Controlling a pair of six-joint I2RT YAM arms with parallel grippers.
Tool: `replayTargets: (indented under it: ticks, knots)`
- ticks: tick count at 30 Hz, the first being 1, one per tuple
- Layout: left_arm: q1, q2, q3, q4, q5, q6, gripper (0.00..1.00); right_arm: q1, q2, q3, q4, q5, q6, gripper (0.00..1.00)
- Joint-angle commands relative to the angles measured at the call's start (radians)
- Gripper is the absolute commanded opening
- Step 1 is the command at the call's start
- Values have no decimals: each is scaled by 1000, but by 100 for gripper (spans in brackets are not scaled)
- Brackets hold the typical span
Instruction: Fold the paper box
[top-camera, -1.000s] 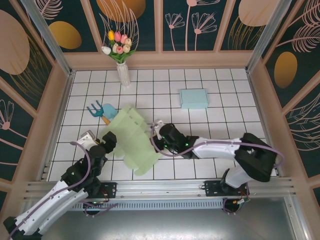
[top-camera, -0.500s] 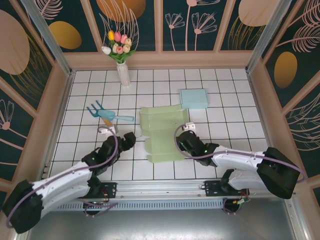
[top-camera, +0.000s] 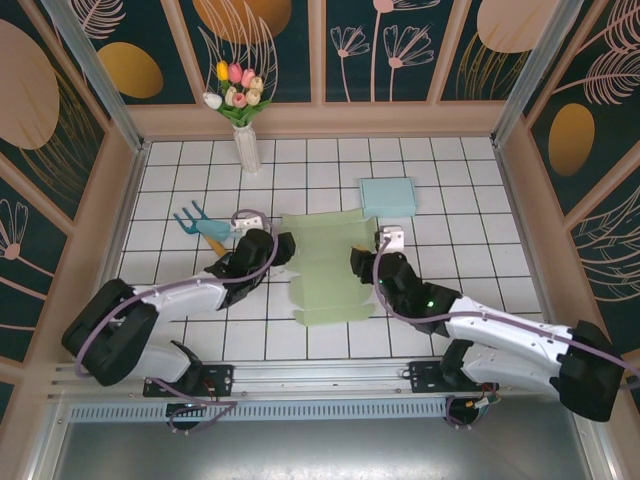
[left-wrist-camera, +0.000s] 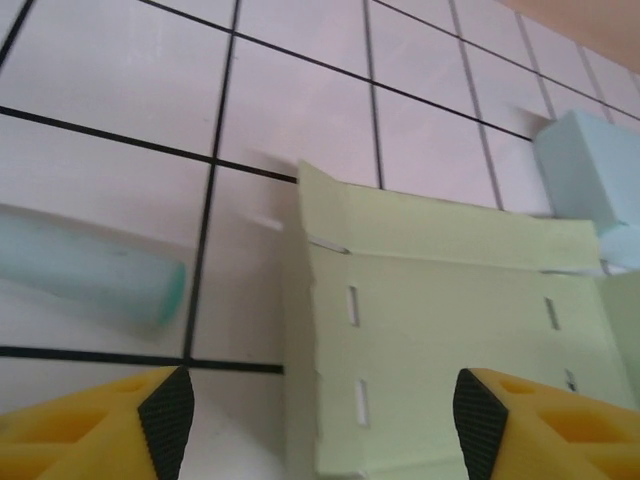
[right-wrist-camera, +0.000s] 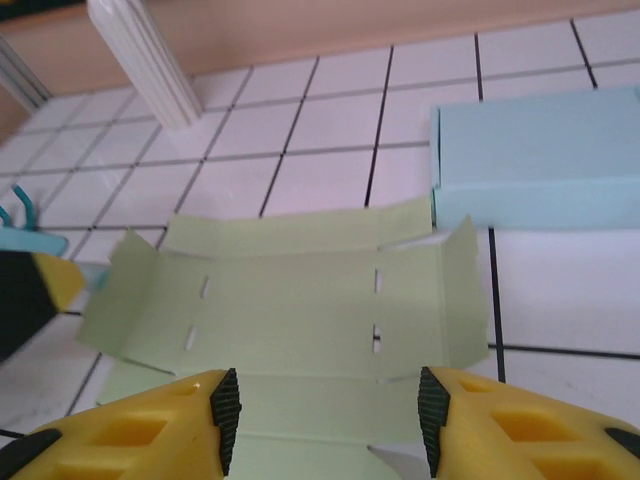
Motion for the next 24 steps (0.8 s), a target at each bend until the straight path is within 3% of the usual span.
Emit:
replayTargets:
  ticks: [1,4,7,10,13,14,16,19,21,24]
  knots:
    - [8,56,10,59,16,42,70,-3,-38,-15,25,31,-39,54]
    - [8,117,38,96,64,59,67,-5,-49,-20,52,7,-56,54]
    - [10,157,62,96,36,71,60,-5,-50,-15,84,-25,-73,54]
    - [11,154,50,107,-36,81,31,-18,-46,29,62,-31,-73,55]
    - [11,107,5,181,-36,125,4,-63,-21,129,4,-41,-83,52]
    - [10,83,-15,220,-23,150,0,-89,1,160,4,-74,-123,51]
    - [10,29,-66,324,3,209,0,-125,44,182,69,-177,-267,51]
    - [11,-54,-199,606,112,334,0,-143,128,236,128,-381,-570,52]
    - [10,-107,-276,749,178,377,0,-151,202,310,75,-446,-777,52]
    - [9,-162,-319,804,241,445,0,-169,314,427,-88,-543,-1050,53]
